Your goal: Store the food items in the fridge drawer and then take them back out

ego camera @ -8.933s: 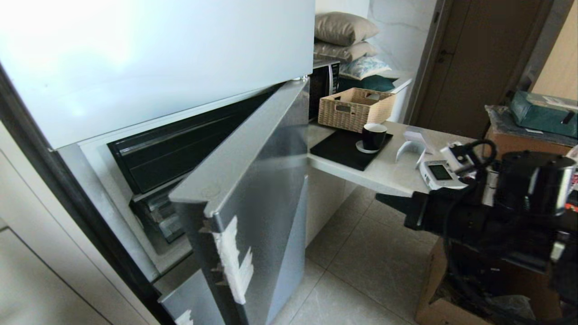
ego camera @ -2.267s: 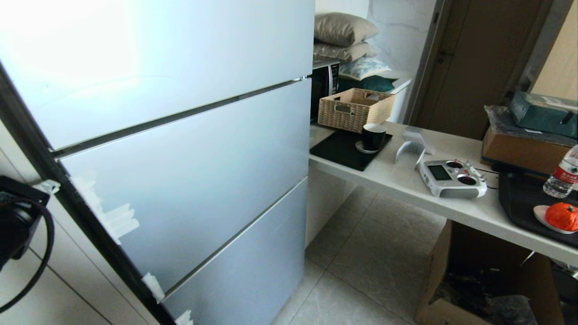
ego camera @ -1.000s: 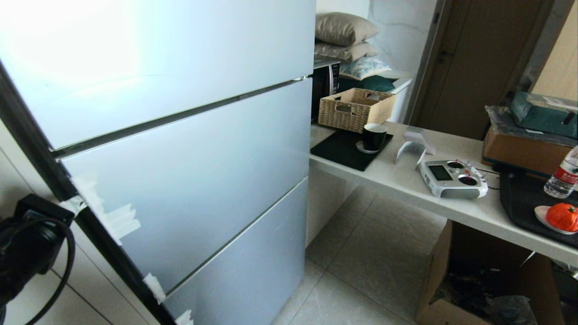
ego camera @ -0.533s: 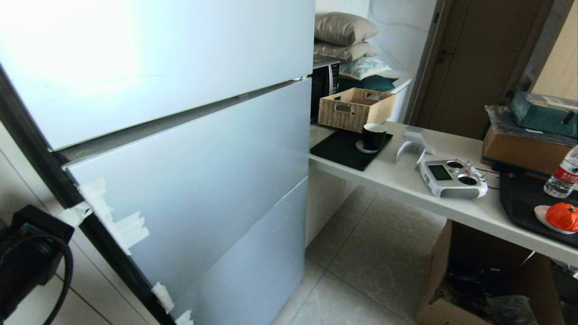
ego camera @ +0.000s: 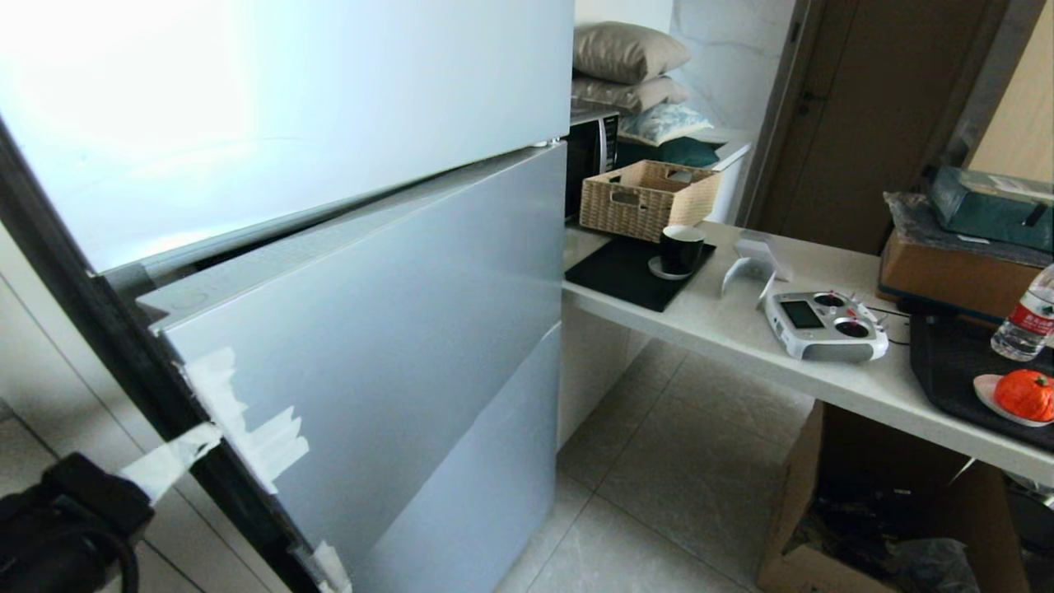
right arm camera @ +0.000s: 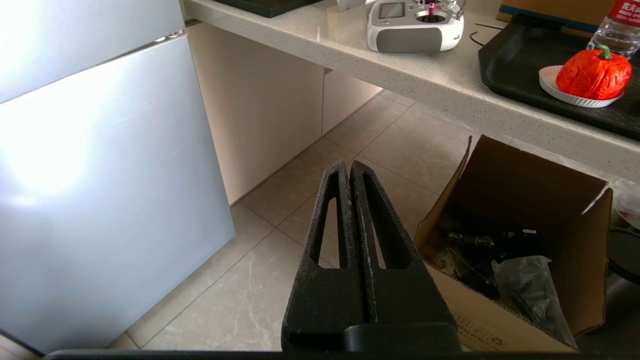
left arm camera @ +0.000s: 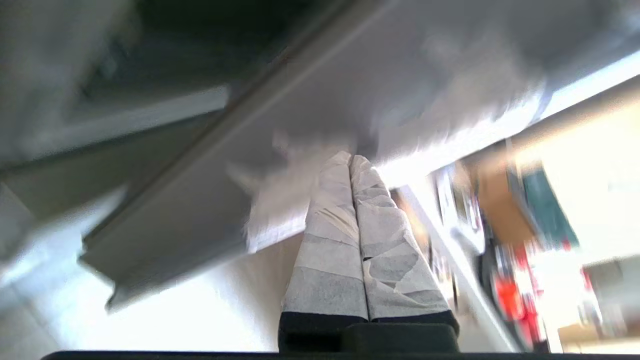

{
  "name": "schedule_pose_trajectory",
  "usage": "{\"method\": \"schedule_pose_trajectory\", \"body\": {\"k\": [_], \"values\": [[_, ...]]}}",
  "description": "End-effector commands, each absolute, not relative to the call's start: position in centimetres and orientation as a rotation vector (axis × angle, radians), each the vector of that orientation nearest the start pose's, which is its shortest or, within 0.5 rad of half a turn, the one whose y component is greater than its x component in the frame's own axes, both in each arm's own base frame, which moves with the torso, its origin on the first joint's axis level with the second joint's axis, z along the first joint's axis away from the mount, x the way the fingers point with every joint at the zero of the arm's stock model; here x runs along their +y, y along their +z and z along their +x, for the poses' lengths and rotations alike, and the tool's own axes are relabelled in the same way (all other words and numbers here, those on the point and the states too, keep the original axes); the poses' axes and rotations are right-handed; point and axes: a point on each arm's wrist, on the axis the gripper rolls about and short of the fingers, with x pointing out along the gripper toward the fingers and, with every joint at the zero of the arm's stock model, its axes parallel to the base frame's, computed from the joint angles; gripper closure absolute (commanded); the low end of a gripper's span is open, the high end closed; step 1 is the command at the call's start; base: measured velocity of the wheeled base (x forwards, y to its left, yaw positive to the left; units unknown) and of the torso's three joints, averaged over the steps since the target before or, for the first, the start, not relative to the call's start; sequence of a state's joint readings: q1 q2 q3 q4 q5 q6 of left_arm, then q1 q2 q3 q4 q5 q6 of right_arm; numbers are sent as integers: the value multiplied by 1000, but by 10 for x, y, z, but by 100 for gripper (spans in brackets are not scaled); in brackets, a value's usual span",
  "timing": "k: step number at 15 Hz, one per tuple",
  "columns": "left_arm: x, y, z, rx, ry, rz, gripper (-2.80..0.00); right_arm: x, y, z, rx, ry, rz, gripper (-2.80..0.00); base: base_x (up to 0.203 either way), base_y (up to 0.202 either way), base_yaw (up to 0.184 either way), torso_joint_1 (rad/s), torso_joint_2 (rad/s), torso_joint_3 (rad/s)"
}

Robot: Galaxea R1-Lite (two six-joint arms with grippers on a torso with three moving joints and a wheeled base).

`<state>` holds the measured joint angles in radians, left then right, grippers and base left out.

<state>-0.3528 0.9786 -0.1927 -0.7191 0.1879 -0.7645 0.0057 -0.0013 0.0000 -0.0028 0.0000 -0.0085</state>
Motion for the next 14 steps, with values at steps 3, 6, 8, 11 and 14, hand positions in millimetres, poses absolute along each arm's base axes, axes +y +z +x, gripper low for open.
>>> {"method": "schedule_pose_trajectory", "body": {"k": [3,6,8,11,14], "values": [[-43,167,84,209,-275,-730,0,0,76,-23,-3,6,-9,0,0,0,0,0,0,0],[-50,165,78,272,-359,-709,0,0,76,-23,-3,6,-9,0,0,0,0,0,0,0],[-51,171,78,244,-351,-717,0,0,76,-23,-3,6,-9,0,0,0,0,0,0,0],[-34,199,78,29,-162,-760,0,0,76,-23,-3,6,-9,0,0,0,0,0,0,0],[-17,218,87,-101,40,-754,0,0,76,-23,-3,6,-9,0,0,0,0,0,0,0]]}}
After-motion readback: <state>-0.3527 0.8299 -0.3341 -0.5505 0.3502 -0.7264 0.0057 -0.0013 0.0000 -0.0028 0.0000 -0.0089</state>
